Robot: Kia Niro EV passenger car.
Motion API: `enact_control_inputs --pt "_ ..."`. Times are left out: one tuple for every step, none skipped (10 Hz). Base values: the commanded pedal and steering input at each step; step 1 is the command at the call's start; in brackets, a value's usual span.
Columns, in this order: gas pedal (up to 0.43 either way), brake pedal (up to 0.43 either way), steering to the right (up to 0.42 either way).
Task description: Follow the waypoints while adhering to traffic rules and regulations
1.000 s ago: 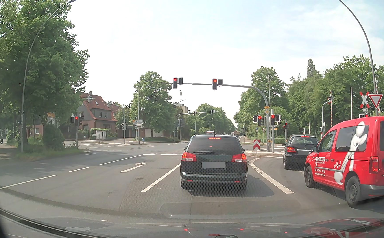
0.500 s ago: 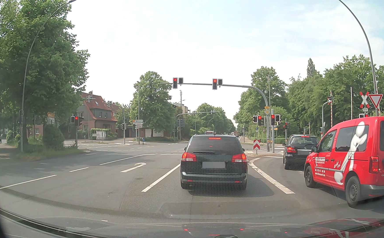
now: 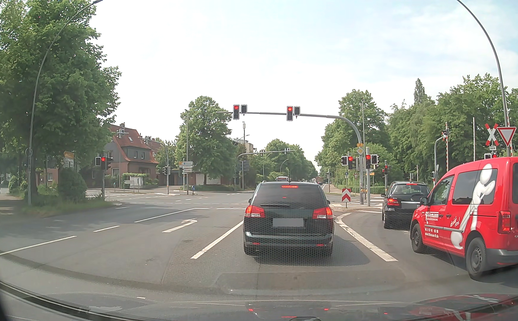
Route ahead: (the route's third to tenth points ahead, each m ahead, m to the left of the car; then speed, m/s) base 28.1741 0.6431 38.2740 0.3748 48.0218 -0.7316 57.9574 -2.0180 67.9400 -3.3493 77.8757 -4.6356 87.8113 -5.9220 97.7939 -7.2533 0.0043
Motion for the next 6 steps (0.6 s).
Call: enact_control_inputs --pt "0.0 0.0 0.0" --pt "0.0 0.0 0.0" --pt "0.0 0.0 0.0" --pt "0.0 0.0 0.0" --pt "0.0 0.0 0.0" --pt "0.0 0.0 0.0"
